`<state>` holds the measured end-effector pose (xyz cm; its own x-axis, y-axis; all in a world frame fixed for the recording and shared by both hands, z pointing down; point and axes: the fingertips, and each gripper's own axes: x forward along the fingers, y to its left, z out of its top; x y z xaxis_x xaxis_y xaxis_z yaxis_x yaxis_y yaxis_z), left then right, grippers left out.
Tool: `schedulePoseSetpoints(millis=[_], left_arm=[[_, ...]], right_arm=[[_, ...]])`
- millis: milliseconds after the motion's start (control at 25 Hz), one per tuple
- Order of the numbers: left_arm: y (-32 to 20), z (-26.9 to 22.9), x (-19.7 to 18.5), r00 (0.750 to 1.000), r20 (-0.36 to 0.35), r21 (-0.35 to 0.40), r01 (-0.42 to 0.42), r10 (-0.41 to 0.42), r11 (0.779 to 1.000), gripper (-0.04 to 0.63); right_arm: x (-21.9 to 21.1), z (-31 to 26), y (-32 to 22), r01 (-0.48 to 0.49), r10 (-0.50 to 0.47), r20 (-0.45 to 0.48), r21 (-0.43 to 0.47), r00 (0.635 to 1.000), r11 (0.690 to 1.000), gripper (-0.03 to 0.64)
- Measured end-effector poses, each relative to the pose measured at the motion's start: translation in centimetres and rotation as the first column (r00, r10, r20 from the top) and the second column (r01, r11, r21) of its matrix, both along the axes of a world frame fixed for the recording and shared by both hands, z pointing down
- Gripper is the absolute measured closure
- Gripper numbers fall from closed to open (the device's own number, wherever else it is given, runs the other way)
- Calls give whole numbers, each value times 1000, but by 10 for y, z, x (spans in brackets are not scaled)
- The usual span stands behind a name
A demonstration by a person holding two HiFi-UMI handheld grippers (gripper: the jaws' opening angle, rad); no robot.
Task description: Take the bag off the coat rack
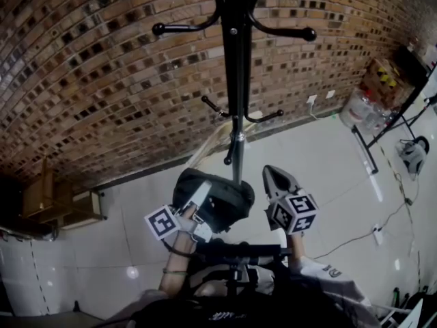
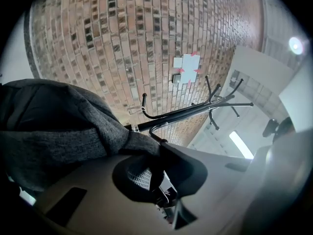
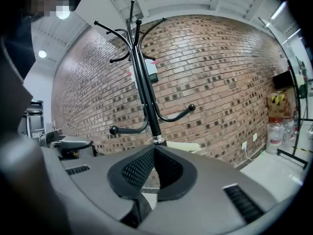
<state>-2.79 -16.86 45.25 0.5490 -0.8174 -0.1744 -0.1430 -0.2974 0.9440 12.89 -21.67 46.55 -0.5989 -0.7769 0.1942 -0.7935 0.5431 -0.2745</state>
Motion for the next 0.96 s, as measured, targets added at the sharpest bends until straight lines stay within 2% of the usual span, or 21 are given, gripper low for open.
schedulePoseSetpoints(millis=[280,960], left_arm=[[9,8,-18,998,-23,-27,52,-53,998,561],[13,12,-16,998,-62,-48,30,-32,998,563]], right_arm=[[-7,1,8,21,-21,-9,0,1000,1000,632],[-5,0,8,7,-6,-29,16,1000,1000,632]])
